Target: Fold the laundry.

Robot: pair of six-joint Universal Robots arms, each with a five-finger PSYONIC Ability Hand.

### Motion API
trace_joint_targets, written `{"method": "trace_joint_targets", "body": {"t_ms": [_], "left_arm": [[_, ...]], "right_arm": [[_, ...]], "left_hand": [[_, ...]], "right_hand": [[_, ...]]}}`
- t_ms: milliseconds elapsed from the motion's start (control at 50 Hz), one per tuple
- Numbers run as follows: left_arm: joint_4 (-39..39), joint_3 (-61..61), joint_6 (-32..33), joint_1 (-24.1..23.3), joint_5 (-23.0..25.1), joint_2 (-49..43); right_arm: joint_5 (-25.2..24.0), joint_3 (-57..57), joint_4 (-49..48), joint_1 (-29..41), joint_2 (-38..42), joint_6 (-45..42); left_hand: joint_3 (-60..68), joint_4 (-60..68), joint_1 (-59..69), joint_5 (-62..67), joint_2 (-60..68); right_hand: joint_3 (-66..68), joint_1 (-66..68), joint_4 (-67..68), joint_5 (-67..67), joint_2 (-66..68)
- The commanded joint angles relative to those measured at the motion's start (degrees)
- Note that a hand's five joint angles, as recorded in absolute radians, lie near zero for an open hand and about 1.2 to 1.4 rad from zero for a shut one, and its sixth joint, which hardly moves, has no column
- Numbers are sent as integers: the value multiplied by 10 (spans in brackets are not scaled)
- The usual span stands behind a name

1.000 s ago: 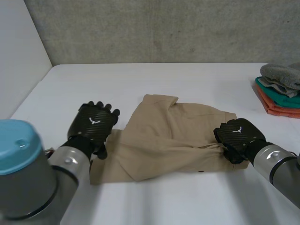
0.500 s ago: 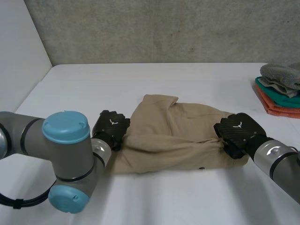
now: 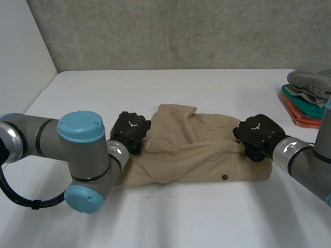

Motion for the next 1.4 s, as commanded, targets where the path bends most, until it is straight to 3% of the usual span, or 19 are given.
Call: {"method": "trace_joint_targets", "body": {"t_ms": [20, 300, 380, 400, 460, 600, 680, 720, 860, 880, 960, 1080, 1260, 1400], "left_arm": [[-45, -22, 10, -5, 1, 10], [-56, -9, 7, -1, 5, 18], [-60, -1, 7, 1, 5, -2], [-63, 1, 7, 1, 4, -10], [-67, 10, 6, 2, 4, -18], [-59, 79, 11, 5, 2, -26], [-10, 166, 10, 9, -1, -30], [55, 213, 10, 14, -7, -27], [300, 289, 34, 63, -26, 8], [322, 293, 33, 67, -28, 14], [382, 299, 32, 66, -35, 35], [371, 248, 30, 62, -34, 58], [336, 30, 31, 50, -34, 111], [224, -110, 35, 37, -36, 130]], "right_arm": [[-1, 14, 1, 2, -1, 3], [-3, 31, 0, 0, -2, 5], [-3, 30, 0, -2, -2, 4], [-3, 29, 0, -2, -2, 3], [-4, 19, -3, -1, 4, -1], [-1, -65, -21, 4, 40, 1], [6, -143, -79, 9, 64, 4], [5, -173, -119, 16, 72, 6], [-3, -256, -405, 30, 79, 19], [0, -268, -476, 30, 79, 36], [11, -294, -575, 28, 82, 77], [16, -304, -533, 30, 88, 93], [9, -246, -415, 38, 91, 102], [4, -174, -242, 43, 102, 94]], "left_hand": [[-288, -292, -264, -271, -280], [-253, -257, -229, -235, -245], [-110, -114, -86, -93, -102], [8, 5, 33, 26, 17], [187, 184, 212, 205, 196], [188, 184, 212, 205, 196], [188, 184, 212, 205, 196], [188, 184, 212, 205, 196], [188, 184, 212, 205, 196], [188, 184, 212, 205, 196], [188, 184, 212, 205, 196], [188, 184, 212, 205, 196], [188, 184, 212, 205, 196], [188, 184, 212, 205, 196]], "right_hand": [[123, 232, 119, 142, 126], [123, 232, 119, 142, 126], [123, 232, 119, 142, 126], [123, 232, 119, 142, 126], [123, 232, 119, 142, 126], [123, 232, 119, 142, 126], [123, 232, 119, 142, 126], [123, 232, 119, 142, 126], [123, 232, 119, 142, 126], [123, 232, 119, 142, 126], [123, 232, 119, 142, 126], [123, 232, 119, 142, 126], [123, 232, 119, 142, 126], [123, 232, 119, 142, 126]]}}
